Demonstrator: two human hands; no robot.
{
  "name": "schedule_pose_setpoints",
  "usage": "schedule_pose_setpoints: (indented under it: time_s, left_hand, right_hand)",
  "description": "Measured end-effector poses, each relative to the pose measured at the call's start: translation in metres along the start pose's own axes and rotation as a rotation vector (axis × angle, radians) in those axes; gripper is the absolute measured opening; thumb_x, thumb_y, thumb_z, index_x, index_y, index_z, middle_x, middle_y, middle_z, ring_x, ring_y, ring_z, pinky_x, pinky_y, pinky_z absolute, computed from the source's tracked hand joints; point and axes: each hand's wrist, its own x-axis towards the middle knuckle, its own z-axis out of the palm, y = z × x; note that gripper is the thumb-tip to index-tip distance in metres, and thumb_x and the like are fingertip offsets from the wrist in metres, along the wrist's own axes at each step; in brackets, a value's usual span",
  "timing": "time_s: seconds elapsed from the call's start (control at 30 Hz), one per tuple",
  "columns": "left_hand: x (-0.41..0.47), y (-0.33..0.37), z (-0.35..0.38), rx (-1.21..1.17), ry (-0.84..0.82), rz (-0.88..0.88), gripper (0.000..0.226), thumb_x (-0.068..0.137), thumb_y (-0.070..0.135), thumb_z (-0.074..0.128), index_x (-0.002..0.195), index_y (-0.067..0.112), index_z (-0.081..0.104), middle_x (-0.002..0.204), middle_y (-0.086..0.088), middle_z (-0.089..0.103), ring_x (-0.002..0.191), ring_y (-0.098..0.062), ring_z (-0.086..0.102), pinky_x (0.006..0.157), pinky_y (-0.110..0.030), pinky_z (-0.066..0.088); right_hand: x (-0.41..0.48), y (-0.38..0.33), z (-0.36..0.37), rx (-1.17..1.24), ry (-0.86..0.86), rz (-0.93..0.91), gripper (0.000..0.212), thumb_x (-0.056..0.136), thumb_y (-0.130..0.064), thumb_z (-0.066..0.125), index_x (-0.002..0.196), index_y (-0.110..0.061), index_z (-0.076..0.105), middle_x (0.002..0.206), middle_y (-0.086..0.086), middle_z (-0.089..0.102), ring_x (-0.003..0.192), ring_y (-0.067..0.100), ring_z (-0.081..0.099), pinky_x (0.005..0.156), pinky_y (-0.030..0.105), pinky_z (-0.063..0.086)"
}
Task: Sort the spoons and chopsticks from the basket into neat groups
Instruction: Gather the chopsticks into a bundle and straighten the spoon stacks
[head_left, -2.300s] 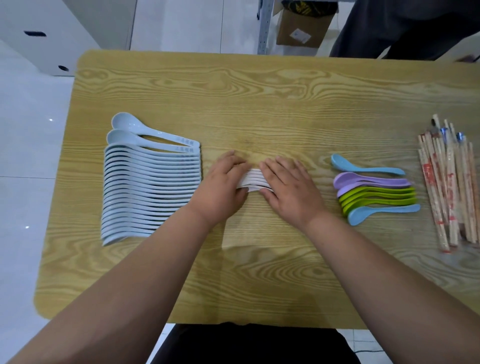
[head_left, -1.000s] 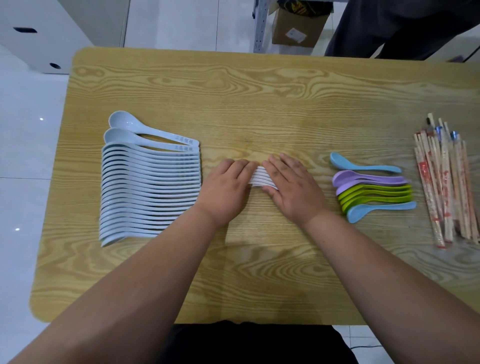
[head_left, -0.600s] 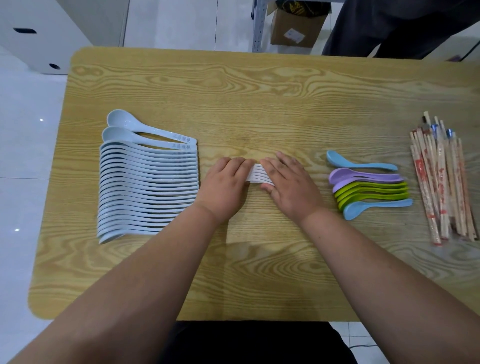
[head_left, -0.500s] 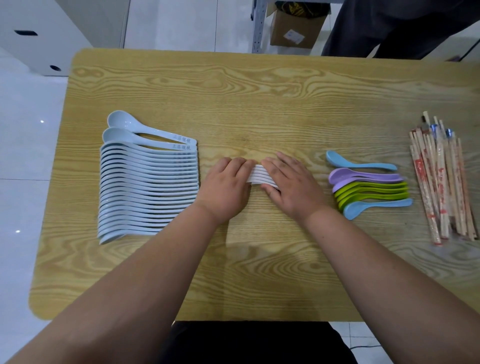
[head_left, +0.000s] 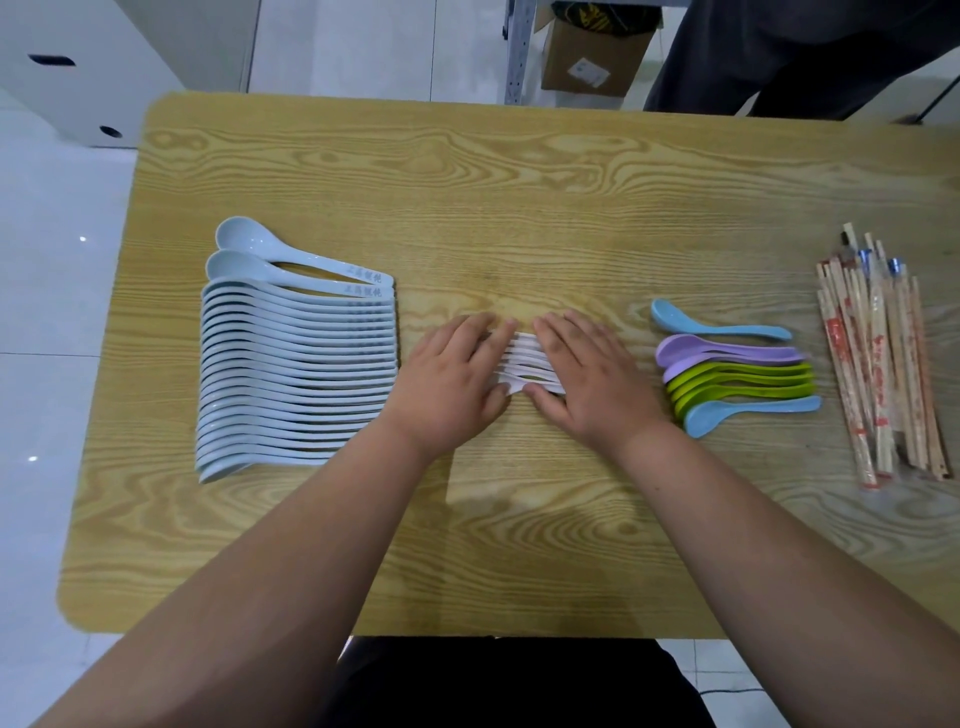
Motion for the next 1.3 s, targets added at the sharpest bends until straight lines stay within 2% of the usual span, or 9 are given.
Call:
schedule_pose_setpoints:
  time_s: [0.23,0.37,0.57,0.7,0.87,1.03,1.13,1.23,1.3]
  left_hand:
    - [-0.006,-0.005,-0.008,-0.039,0.036,0.002,0.066,0.093,0.042,0.063,0.148,0.009,0.048,0.151,-0.019,0.047,0.142,-0.038,0.041,0.113,-0.053,0.038]
    - [-0.019,-0.017,-0.021,-0.026,0.115,0.017,0.062,0.093,0.038,0.063,0.145,0.005,0.052,0.147,-0.021,0.05,0.141,-0.039,0.043,0.115,-0.051,0.037]
    - [-0.074,-0.054,-0.045,0.063,0.116,-0.038,0.06,0.093,0.039,0.055,0.143,0.005,0.054,0.144,-0.02,0.054,0.139,-0.041,0.045,0.112,-0.055,0.039]
    - [-0.114,-0.077,-0.052,0.142,0.041,-0.055,0.064,0.09,0.047,0.058,0.142,0.011,0.057,0.146,-0.019,0.053,0.139,-0.043,0.044,0.11,-0.061,0.037]
    - [-0.137,-0.098,-0.054,0.259,-0.082,-0.099,0.083,0.079,0.068,0.064,0.146,0.022,0.052,0.155,-0.013,0.044,0.146,-0.042,0.033,0.116,-0.067,0.021]
    - [-0.138,-0.114,-0.055,0.288,-0.129,-0.145,0.089,0.074,0.068,0.067,0.149,0.025,0.046,0.158,-0.012,0.039,0.148,-0.042,0.027,0.118,-0.068,0.013]
    - [-0.139,-0.116,-0.056,0.27,-0.127,-0.132,0.089,0.075,0.067,0.066,0.15,0.022,0.045,0.158,-0.013,0.039,0.148,-0.042,0.028,0.119,-0.067,0.013]
    - [-0.138,-0.115,-0.056,0.256,-0.112,-0.131,0.088,0.076,0.065,0.066,0.15,0.021,0.047,0.157,-0.013,0.041,0.147,-0.042,0.03,0.118,-0.068,0.014]
    - [-0.138,-0.115,-0.057,0.25,-0.112,-0.137,0.089,0.076,0.065,0.069,0.15,0.02,0.048,0.157,-0.013,0.041,0.147,-0.042,0.031,0.118,-0.068,0.016]
  right_hand:
    - [0.005,-0.006,-0.006,-0.001,0.029,-0.024,0.074,0.095,-0.056,0.045,0.153,-0.01,0.04,0.156,0.012,0.041,0.148,0.031,0.031,0.118,0.054,0.026]
    - [0.012,-0.019,-0.008,0.007,0.076,-0.068,0.069,0.095,-0.05,0.058,0.149,-0.008,0.046,0.152,0.016,0.046,0.146,0.035,0.035,0.116,0.055,0.03]
    - [0.044,-0.06,-0.016,0.036,0.188,-0.203,0.061,0.096,-0.046,0.054,0.142,-0.005,0.054,0.141,0.018,0.056,0.138,0.037,0.046,0.112,0.052,0.037]
    - [0.084,-0.097,-0.017,0.084,0.122,-0.253,0.06,0.095,-0.042,0.061,0.143,-0.006,0.053,0.142,0.017,0.054,0.139,0.037,0.043,0.114,0.049,0.034]
    - [0.152,-0.148,-0.013,0.13,-0.03,-0.219,0.063,0.098,-0.046,0.054,0.151,-0.015,0.04,0.152,0.01,0.042,0.146,0.029,0.03,0.119,0.042,0.024]
    - [0.208,-0.176,-0.012,0.165,-0.113,-0.129,0.058,0.102,-0.04,0.047,0.152,-0.012,0.036,0.147,0.013,0.046,0.136,0.033,0.039,0.113,0.04,0.031]
    - [0.227,-0.181,-0.01,0.136,-0.146,-0.081,0.042,0.103,-0.034,0.046,0.137,-0.01,0.052,0.131,0.018,0.055,0.123,0.035,0.048,0.102,0.037,0.036]
    - [0.233,-0.183,-0.011,0.184,-0.184,-0.048,0.021,0.1,-0.024,0.047,0.1,-0.013,0.064,0.104,0.011,0.053,0.106,0.034,0.055,0.084,0.036,0.044]
    - [0.232,-0.183,-0.011,0.256,-0.186,-0.035,0.02,0.097,-0.021,0.051,0.098,-0.015,0.07,0.096,0.005,0.053,0.099,0.029,0.058,0.083,0.035,0.047]
